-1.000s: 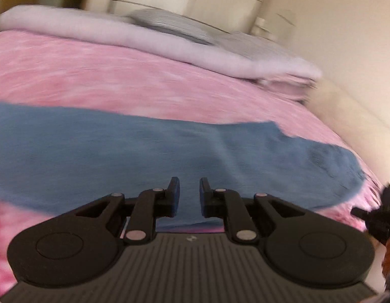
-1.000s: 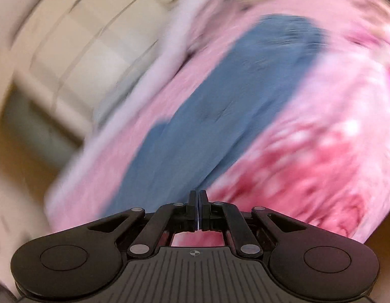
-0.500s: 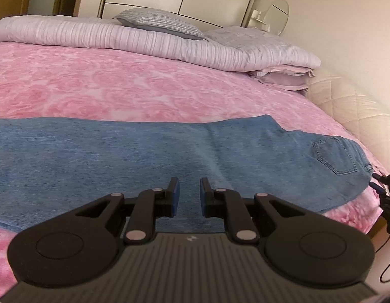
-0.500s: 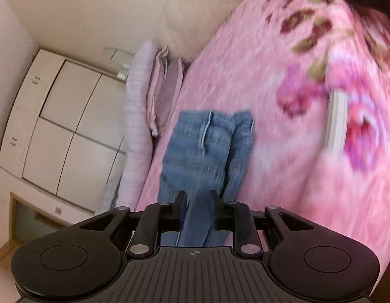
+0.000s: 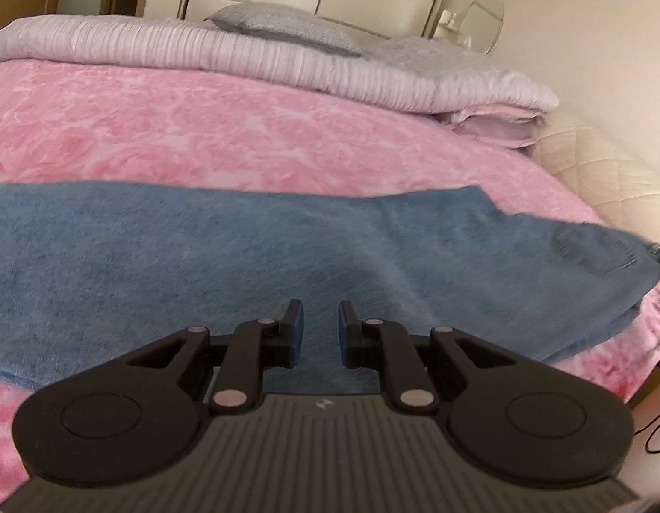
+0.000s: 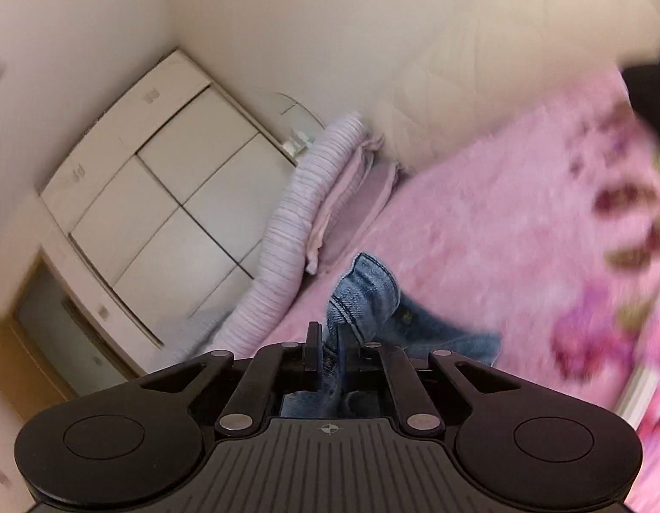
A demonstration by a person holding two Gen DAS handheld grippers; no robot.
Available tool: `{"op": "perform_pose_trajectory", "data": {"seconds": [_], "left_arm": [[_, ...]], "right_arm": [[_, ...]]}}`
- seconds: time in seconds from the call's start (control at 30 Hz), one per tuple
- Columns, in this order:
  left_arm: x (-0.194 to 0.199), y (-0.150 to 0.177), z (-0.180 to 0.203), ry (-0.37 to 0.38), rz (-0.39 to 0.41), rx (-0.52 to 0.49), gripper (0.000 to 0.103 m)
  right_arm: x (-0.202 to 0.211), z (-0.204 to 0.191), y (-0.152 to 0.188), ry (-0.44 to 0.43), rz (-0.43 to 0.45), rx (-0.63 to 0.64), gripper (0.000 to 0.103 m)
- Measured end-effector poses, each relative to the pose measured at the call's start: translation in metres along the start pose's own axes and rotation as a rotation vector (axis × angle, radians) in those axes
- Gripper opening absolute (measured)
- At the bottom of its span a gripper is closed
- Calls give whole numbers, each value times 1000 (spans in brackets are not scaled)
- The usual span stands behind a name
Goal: Fold clothes
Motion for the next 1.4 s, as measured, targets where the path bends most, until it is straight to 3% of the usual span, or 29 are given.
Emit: {"op": "perform_pose_trajectory", "data": {"seconds": [0.13,0.23,0.33,0.4,0.43,0.53,0.63,0.73,0.8,0.93,1.03,1.1,1.17,1.2,1.27,1.4], "left_arm": [[-5,9,-7,-10,5,-14,11],[-3,9,-7,-17,4,-43,12],[3,7,-7,-39,13,-63,12],[8,4,-7,-52,28,-75,12],[11,2,-7,-53,34,-76,12],[13,0,-15,-81,37,-67,13],[14,2,-26,-116,20,-43,13],[16,10,-35,-131,-11,-23,13],[22,15,-39,-138,-14,-24,14],[37,16,-46,-143,0,-12,14],[41,15,-50,-145,13,-5,14],[41,16,-51,-145,9,6,15],[41,18,-54,-151,-6,22,15],[42,18,-55,-154,-14,31,15],[49,19,-56,-166,-35,46,15],[67,22,-53,-223,-95,34,15]], "right_arm": [[-18,50,11,187,-62,-69,0],[-13,49,14,185,-49,-72,0],[-6,42,11,275,-45,-49,0],[12,30,6,377,10,30,3],[21,20,5,386,36,79,3],[24,-20,18,314,8,263,5],[8,-57,58,221,-116,450,7],[-15,-74,111,184,-273,559,10],[-16,-77,148,208,-370,623,14],[-2,-98,176,320,-384,840,14],[5,-125,178,220,-310,807,15],[5,-139,196,140,-334,793,18],[-1,-139,222,124,-407,782,25],[-4,-132,240,163,-472,773,27],[6,-131,252,211,-426,779,27],[34,-128,257,282,-474,649,29]]}}
Point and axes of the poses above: each gripper's, at about its wrist camera, not at the fingertips, and x roughly against the way its jaws point, z to its right, y to its underside, the point moved 7 cm from there along -x, roughly the way its jaws point, and after that the axes turned 5 degrees about -x, right-handed, at the moved point
